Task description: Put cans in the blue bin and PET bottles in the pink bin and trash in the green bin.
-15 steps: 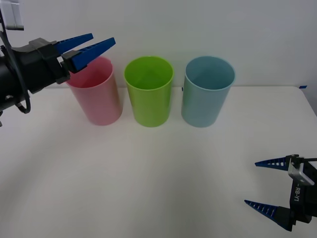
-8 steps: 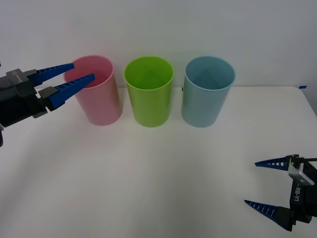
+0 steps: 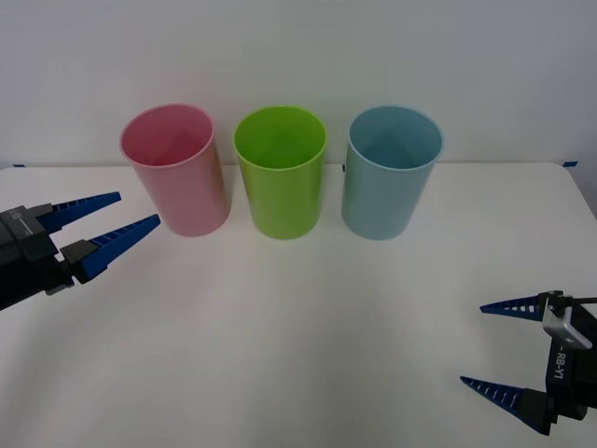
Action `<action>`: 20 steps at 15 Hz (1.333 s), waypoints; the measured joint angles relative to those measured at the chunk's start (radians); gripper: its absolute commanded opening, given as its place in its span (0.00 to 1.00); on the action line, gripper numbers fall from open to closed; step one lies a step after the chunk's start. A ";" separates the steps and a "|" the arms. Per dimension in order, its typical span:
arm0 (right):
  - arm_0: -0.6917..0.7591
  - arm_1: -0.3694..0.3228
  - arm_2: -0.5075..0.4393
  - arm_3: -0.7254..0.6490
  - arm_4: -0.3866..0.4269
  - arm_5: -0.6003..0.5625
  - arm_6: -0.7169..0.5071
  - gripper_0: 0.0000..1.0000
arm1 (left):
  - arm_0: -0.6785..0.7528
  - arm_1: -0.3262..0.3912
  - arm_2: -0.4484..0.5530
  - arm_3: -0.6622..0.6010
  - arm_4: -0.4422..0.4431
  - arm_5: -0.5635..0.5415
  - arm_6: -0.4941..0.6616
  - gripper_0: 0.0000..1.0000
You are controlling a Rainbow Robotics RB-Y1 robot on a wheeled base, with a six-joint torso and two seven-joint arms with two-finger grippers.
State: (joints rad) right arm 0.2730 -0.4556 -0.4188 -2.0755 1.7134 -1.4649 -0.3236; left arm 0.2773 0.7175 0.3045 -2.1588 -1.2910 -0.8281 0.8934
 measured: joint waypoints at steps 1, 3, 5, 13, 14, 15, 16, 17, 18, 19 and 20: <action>0.000 0.000 0.000 0.000 0.000 0.000 0.000 1.00 | 0.011 -0.038 0.017 -0.003 -0.025 -0.039 0.002 1.00; 0.000 0.000 0.000 0.000 0.000 0.000 0.000 1.00 | 0.042 -0.104 0.050 -0.019 -0.063 -0.104 -0.001 1.00; 0.000 0.000 0.000 0.000 0.000 0.000 0.000 1.00 | 0.079 -0.161 0.070 -0.035 -0.096 -0.152 -0.006 1.00; 0.000 0.000 0.000 0.000 0.000 0.000 0.000 1.00 | 0.207 -0.302 0.070 -0.050 -0.186 -0.222 -0.097 1.00; 0.000 0.000 0.000 0.000 0.000 0.000 0.000 1.00 | 0.221 -0.305 0.069 -0.050 -0.186 -0.226 -0.102 1.00; 0.000 0.000 0.000 0.000 0.000 0.000 0.000 1.00 | 0.231 -0.307 0.068 -0.049 -0.186 -0.227 -0.107 1.00; 0.000 0.000 0.000 0.000 0.000 0.000 0.000 1.00 | 0.243 -0.309 0.067 -0.045 -0.184 -0.227 -0.112 1.00; 0.000 0.000 0.000 0.000 0.000 0.000 0.000 1.00 | 0.254 -0.309 0.067 -0.037 -0.176 -0.227 -0.118 1.00; 0.000 0.000 0.000 0.000 0.000 0.000 0.000 1.00 | 0.263 -0.309 0.067 -0.026 -0.167 -0.228 -0.124 1.00; 0.000 0.000 0.000 0.000 0.000 0.000 0.000 1.00 | 0.270 -0.309 0.067 -0.012 -0.159 -0.232 -0.130 1.00; 0.000 0.000 0.000 0.000 0.000 0.000 0.000 1.00 | 0.275 -0.309 0.067 0.001 -0.152 -0.236 -0.136 1.00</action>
State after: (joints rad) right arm 0.2730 -0.4556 -0.4188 -2.0755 1.7134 -1.4649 -0.3235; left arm 0.5526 0.4080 0.3714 -2.1581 -1.4426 -1.0643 0.7578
